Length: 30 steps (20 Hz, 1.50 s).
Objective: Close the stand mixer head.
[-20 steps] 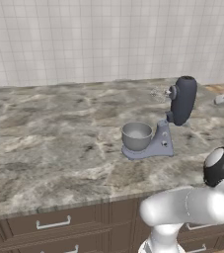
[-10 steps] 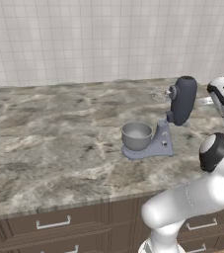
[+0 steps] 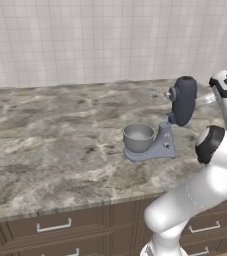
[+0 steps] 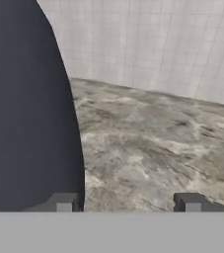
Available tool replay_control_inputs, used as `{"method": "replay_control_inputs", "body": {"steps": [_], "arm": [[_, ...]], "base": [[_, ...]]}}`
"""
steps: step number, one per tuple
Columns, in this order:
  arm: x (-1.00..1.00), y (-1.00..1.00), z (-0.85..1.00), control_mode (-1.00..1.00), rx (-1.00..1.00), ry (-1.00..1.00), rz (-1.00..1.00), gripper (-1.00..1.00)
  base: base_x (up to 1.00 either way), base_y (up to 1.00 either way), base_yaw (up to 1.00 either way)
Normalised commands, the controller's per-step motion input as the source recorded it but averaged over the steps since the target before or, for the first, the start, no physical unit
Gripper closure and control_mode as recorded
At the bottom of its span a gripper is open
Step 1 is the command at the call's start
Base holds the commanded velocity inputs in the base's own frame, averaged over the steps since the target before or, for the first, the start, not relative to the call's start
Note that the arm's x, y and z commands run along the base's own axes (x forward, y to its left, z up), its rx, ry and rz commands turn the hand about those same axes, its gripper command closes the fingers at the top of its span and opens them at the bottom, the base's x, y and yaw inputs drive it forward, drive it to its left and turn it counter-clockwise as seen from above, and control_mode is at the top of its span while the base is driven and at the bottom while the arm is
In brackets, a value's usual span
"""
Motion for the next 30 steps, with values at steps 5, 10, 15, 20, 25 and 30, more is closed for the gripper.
{"method": "replay_control_inputs", "body": {"steps": [5, 10, 15, 20, 25, 30], "arm": [[0.40, 1.00, -0.01, -1.00, 0.04, 0.27, 0.57, -1.00], [0.03, 1.00, -0.47, -1.00, 0.00, 0.09, 0.51, -1.00], [-0.36, 1.00, -1.00, -1.00, 0.02, -0.04, 0.45, -1.00], [-0.67, 1.00, -1.00, -1.00, 0.10, -0.17, 0.41, -1.00], [-0.72, 1.00, -1.00, -1.00, 0.14, -0.18, 0.36, -1.00], [-0.19, 1.00, -0.53, -1.00, -0.05, -0.01, 0.41, -1.00]], "base": [[0.00, 0.00, 0.00], [0.00, 0.00, 0.00], [0.00, 0.00, 0.00], [0.00, 0.00, 0.00], [0.00, 0.00, 0.00], [0.00, 0.00, 0.00]]}}
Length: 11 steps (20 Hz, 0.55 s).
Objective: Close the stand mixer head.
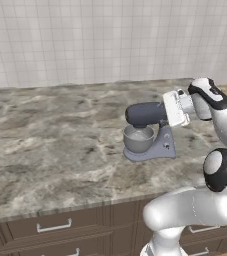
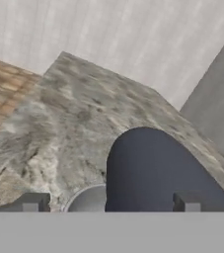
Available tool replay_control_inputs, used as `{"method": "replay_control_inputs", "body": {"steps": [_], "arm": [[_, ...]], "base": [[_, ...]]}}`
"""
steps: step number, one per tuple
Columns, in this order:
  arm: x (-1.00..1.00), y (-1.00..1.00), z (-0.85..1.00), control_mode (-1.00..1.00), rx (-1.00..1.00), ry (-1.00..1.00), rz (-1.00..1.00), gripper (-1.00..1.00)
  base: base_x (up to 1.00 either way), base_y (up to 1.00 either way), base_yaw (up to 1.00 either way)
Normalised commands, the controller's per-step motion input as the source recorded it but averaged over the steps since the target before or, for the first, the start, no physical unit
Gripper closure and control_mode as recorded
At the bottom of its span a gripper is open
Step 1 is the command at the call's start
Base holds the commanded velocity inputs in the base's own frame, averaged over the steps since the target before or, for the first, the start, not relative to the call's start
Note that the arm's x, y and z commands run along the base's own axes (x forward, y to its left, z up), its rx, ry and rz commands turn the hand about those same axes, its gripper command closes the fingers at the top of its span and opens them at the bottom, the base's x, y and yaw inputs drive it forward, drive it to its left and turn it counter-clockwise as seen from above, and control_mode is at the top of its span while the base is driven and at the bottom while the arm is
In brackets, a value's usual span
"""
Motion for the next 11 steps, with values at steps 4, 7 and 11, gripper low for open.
{"method": "replay_control_inputs", "body": {"steps": [4, 7, 11], "arm": [[0.00, 1.00, 0.81, -1.00, -0.28, -0.11, 0.40, -1.00], [0.00, 1.00, 1.00, -1.00, -0.38, -0.20, 0.36, -1.00], [0.00, 1.00, 1.00, -1.00, -0.30, -0.02, 0.37, -1.00]], "base": [[0.00, 0.00, 0.00], [0.00, 0.00, 0.00], [0.00, 0.00, 0.00]]}}
